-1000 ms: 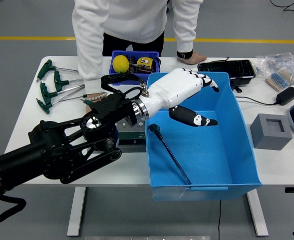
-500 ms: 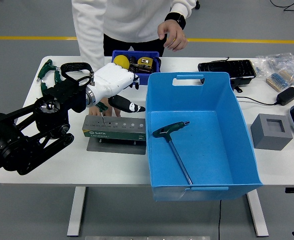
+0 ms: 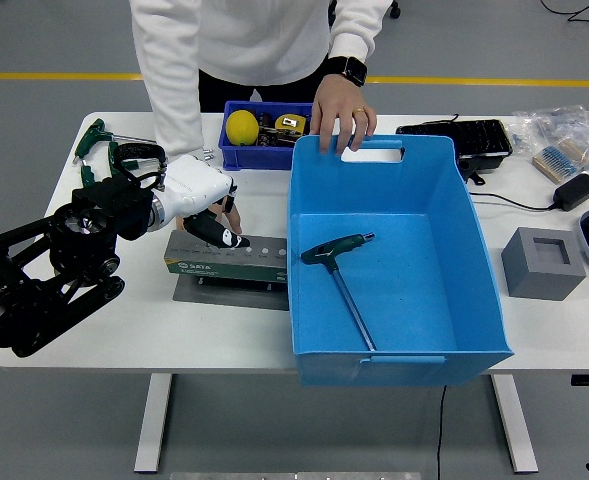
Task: Lift tool from toolbox,place it in box,lift tool from toolbox,place it in box
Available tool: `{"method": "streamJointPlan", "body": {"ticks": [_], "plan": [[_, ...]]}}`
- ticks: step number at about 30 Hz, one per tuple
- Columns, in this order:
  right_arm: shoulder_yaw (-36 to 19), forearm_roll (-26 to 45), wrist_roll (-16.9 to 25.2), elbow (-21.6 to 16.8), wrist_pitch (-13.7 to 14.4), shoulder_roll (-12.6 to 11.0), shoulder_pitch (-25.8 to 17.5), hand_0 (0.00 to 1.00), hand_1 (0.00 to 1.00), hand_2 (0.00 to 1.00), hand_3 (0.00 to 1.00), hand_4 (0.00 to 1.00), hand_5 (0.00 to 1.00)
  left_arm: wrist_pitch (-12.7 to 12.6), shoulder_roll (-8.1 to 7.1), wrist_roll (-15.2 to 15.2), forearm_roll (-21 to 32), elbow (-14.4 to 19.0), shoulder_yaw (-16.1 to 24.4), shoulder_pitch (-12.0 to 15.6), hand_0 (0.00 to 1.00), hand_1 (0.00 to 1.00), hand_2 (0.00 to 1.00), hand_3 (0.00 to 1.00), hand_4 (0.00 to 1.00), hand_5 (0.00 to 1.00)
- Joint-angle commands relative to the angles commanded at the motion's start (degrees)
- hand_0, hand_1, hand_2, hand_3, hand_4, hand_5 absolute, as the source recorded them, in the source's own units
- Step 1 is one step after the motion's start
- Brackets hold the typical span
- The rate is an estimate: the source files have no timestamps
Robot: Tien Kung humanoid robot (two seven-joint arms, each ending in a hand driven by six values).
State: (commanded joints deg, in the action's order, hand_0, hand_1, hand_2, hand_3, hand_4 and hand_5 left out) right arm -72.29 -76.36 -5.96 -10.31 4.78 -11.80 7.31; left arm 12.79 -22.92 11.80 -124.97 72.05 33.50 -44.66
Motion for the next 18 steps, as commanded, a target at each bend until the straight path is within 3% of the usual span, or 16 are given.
{"method": "streamJointPlan", "body": {"ticks": [2,3,8,9,18], "plan": [[-0.02,-0.02,-0.06,0.00,0.01,0.00,-0.08,0.829,0.766,0.769,0.794,0.998,0.850,0.70,-0.21,0.37,0.06,0.08,-0.04,-0.07,0.697,0.595,0.603,0.513,0.901,0.857],[-0.05,-0.09,-0.08,0.00,0.00,0.00,-0.11,0.828,0.766,0.769,0.793,0.998,0.851,0.97,-0.27,0.48,0.06,0.10,-0.04,-0.09,0.701,0.579,0.558,0.458,0.893,0.868],[-0.11,-0.23,-0.09,0.00,-0.02,0.02,-0.10,0.828,0.766,0.769,0.793,0.998,0.851,2.87,-0.38,1.70,1.43,0.41,-0.24,-0.10,0.701,0.579,0.558,0.458,0.893,0.868],[-0.14,-0.25,-0.08,0.00,-0.02,0.04,-0.08,0.828,0.765,0.769,0.792,0.998,0.851,3.16,-0.36,1.88,1.77,0.55,-0.30,-0.09,0.699,0.554,0.505,0.435,0.879,0.873],[-0.30,-0.46,-0.08,0.00,-0.04,0.04,0.01,0.827,0.765,0.768,0.793,0.998,0.850,5.07,-0.08,3.24,3.69,1.12,-1.11,-0.17,0.698,0.528,0.477,0.444,0.871,0.876]]}}
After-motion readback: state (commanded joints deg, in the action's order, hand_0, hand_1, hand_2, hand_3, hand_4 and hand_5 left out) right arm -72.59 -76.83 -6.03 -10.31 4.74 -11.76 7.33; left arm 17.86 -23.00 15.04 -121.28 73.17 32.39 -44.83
